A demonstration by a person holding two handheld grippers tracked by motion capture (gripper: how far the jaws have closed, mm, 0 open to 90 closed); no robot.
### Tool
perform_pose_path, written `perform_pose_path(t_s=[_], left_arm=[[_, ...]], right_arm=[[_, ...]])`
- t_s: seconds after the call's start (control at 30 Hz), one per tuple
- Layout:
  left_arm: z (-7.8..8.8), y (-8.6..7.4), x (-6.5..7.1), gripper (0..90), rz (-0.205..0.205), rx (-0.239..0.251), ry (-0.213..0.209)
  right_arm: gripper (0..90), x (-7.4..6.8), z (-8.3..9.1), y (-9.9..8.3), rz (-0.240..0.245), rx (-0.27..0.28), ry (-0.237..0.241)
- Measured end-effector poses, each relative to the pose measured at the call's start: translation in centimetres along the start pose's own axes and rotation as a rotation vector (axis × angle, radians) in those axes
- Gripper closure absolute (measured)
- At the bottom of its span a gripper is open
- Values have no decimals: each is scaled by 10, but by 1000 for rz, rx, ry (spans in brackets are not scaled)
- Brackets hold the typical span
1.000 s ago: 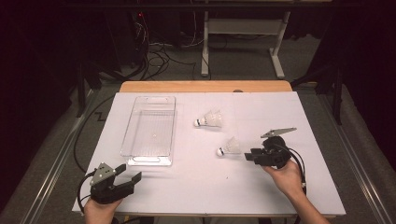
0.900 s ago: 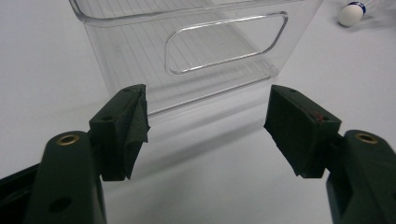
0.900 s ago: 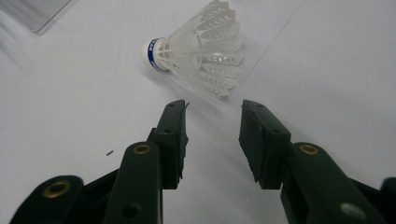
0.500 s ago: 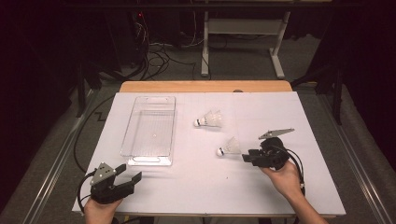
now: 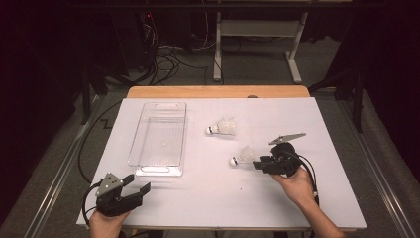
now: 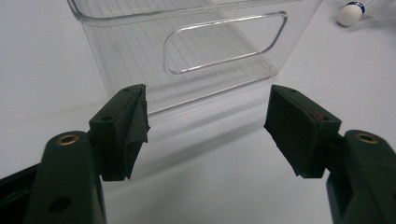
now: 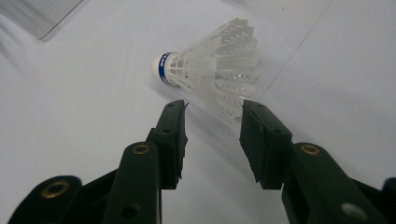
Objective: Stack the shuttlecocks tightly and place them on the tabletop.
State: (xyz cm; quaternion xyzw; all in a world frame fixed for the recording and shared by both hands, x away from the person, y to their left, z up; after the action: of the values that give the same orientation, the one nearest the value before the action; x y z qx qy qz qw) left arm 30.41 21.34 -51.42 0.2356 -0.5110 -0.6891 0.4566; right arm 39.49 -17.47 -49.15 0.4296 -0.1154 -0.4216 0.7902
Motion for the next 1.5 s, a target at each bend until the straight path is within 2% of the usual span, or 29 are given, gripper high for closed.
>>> perform_pose_path(t_s=[0.67, 1.5], left_arm=[[0, 0, 0, 310, -2, 1, -4], [0, 0, 1, 310, -3, 1, -7]], right_arm=[[622, -1, -14, 9, 27, -21, -18], [646, -2, -23, 11, 25, -34, -19]])
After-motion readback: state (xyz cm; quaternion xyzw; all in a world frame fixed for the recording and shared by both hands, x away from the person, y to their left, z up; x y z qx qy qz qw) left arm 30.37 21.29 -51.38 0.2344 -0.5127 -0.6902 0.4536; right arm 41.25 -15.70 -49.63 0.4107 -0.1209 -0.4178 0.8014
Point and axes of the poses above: each handheld gripper's, and its own axes: z roughly backward along the jaws, y roughly out of its top, x roughly to its right, the point moved 9 cm from there along -z, roughly forward along the jaws, and after that the axes turned 13 degrees about x, right-handed, at the moved point
